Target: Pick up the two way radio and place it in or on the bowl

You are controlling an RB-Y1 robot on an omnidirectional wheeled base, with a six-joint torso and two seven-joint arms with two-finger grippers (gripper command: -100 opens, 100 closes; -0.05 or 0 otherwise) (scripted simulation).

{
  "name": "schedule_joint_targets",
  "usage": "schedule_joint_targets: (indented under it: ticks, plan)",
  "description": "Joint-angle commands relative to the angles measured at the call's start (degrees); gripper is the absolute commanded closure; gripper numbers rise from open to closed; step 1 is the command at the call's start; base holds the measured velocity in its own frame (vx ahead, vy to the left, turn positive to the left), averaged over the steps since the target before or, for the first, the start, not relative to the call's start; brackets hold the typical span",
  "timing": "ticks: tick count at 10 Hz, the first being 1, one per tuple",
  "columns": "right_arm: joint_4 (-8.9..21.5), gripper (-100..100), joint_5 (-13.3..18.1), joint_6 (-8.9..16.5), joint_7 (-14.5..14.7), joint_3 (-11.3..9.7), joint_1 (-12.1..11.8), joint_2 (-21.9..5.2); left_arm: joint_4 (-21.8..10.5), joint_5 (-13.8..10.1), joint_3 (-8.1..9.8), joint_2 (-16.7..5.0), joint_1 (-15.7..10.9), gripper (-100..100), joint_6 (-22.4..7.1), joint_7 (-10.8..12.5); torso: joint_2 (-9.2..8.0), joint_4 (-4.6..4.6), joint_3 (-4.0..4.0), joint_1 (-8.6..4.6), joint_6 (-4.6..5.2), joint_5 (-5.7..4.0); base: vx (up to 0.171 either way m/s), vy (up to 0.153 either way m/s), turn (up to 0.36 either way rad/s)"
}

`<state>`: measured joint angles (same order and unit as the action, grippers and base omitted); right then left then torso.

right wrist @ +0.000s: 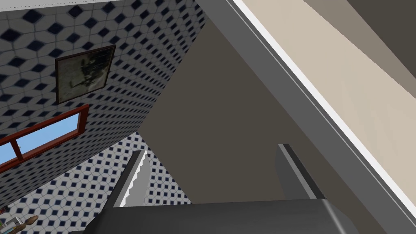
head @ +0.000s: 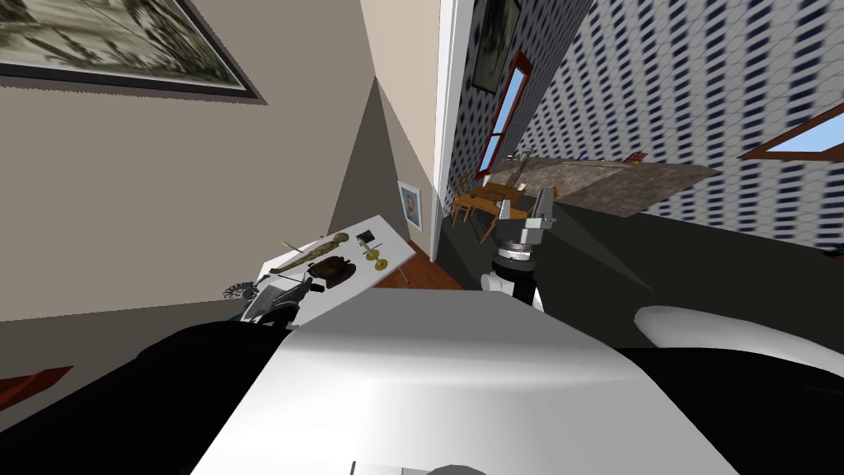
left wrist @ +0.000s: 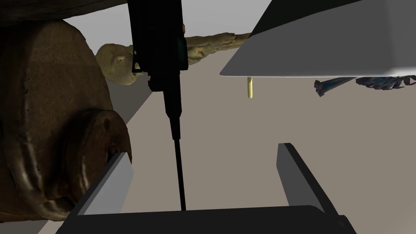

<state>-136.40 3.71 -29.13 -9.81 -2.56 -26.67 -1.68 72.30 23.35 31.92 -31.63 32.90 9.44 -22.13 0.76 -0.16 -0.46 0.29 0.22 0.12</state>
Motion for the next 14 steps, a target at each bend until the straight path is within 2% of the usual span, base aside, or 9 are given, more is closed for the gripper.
schedule_joint_targets:
  ticks: [1, 2, 3, 4, 8, 9, 10, 13, 14]
  plan:
    - [0.0, 0, 0.0, 0.0, 0.0, 0.0, 0.0, 0.0, -1.4, -0.1, 0.82, 0.0, 0.0, -100, 1.9, -0.2, 0.0, 0.0, 0.0, 0.0, 0.0, 0.0, 0.058, -0.028, -0.009]
    - [0.0, 0, 0.0, 0.0, 0.0, 0.0, 0.0, 0.0, -2.9, -0.4, 1.89, -0.3, 0.6, -100, 3.9, -0.1, -0.01, 0.0, 0.01, 0.02, 0.01, 0.01, 0.057, -0.022, -0.031]
    - [0.0, 0, 0.0, 0.0, 0.0, 0.0, 0.0, 0.0, -1.7, -0.3, 1.28, 0.0, 0.5, -100, 2.5, -0.1, -0.02, 0.01, 0.01, 0.04, 0.01, 0.01, 0.026, -0.009, -0.003]
    - [0.0, 0, 0.0, 0.0, 0.0, 0.0, 0.0, 0.0, -1.9, -0.3, 1.37, 0.0, 0.5, 100, 2.8, -0.1, -0.1, 0.02, 0.05, 0.08, 0.01, 0.02, 0.0, 0.0, 0.0]
    - [0.0, 0, 0.0, 0.0, 0.0, 0.0, 0.0, 0.0, -1.9, -0.3, 1.39, 0.0, 0.5, 100, 2.7, -0.1, -0.23, 0.05, 0.13, 0.17, 0.03, 0.06, 0.001, -0.001, 0.001]
    - [0.0, 0, 0.0, 0.0, 0.0, 0.0, 0.0, 0.0, -1.9, -0.3, 1.39, 0.0, 0.5, 0, 2.7, -0.1, -0.23, 0.05, 0.13, 0.18, 0.03, 0.06, 0.0, 0.0, 0.0]
    - [0.0, 0, 0.0, 0.0, 0.0, 0.0, 0.0, 0.0, 0.0, 0.3, -0.24, 0.3, -0.6, 100, 0.0, -0.2, -0.23, 0.05, 0.13, 0.18, 0.03, 0.06, -0.06, 0.028, 0.05]
    - [0.0, 0, 0.0, 0.0, 0.0, 0.0, 0.0, 0.0, 4.3, 1.3, -3.44, 1.1, -2.4, 100, -5.3, -0.4, -0.61, 0.11, 0.34, 0.41, 0.01, 0.15, -0.114, 0.064, 0.036]
    - [0.0, 0, 0.0, 0.0, 0.0, 0.0, 0.0, 0.0, 4.3, 1.3, -3.44, 1.1, -2.4, 100, -5.9, -0.4, -0.65, 0.08, 0.34, 0.51, -0.06, 0.24, -0.07, 0.018, 0.0]
